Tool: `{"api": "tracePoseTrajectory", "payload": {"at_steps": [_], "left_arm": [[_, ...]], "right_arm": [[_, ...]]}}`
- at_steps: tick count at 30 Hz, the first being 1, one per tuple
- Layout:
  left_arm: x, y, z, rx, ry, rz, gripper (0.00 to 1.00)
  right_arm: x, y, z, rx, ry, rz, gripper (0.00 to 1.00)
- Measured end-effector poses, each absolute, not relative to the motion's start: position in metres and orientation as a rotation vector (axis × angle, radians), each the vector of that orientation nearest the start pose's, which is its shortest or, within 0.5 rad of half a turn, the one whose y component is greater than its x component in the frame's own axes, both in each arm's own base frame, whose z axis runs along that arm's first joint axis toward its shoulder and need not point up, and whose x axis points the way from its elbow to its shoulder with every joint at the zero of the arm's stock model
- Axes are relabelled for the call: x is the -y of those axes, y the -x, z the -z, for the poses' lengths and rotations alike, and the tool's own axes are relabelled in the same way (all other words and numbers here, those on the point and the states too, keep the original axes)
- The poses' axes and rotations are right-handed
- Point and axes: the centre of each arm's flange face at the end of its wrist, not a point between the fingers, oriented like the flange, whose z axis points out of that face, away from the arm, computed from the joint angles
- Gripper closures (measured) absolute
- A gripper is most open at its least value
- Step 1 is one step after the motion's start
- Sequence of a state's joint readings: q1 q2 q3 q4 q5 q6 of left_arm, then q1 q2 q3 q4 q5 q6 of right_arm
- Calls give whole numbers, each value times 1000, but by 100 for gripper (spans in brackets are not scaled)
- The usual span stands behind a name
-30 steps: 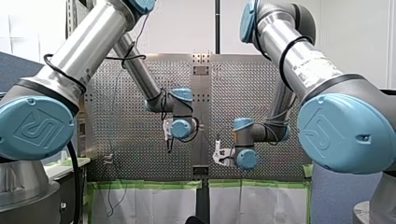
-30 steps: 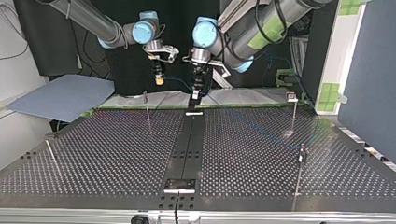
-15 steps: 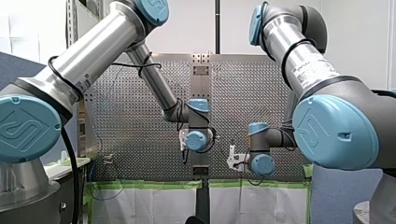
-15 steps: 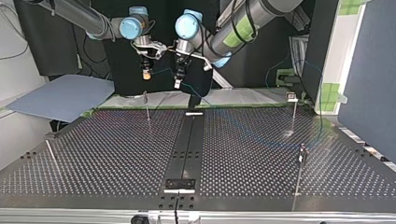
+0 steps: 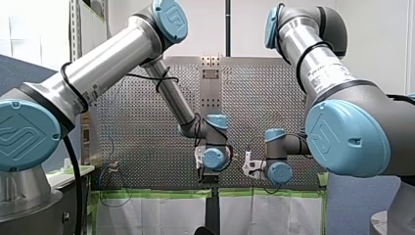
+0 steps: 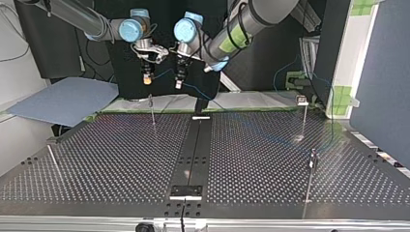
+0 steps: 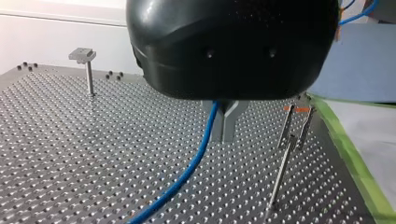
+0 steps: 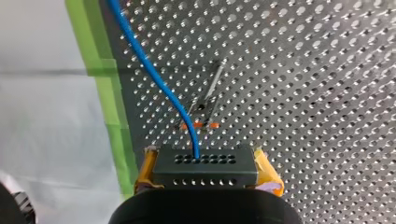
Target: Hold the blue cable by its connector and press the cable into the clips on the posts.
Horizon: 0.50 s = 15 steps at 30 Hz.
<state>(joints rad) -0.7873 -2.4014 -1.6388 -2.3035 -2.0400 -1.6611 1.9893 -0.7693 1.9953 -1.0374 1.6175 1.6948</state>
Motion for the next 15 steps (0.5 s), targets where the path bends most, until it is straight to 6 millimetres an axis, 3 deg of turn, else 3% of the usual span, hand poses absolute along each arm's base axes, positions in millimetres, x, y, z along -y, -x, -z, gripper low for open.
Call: {"api": "tracePoseTrajectory", "payload": {"at_steps": [15], "left_arm": [[541, -400, 11, -1656, -218, 314, 100]], "right_arm": [[435, -322, 26, 1246, -1553, -1555, 100]]}}
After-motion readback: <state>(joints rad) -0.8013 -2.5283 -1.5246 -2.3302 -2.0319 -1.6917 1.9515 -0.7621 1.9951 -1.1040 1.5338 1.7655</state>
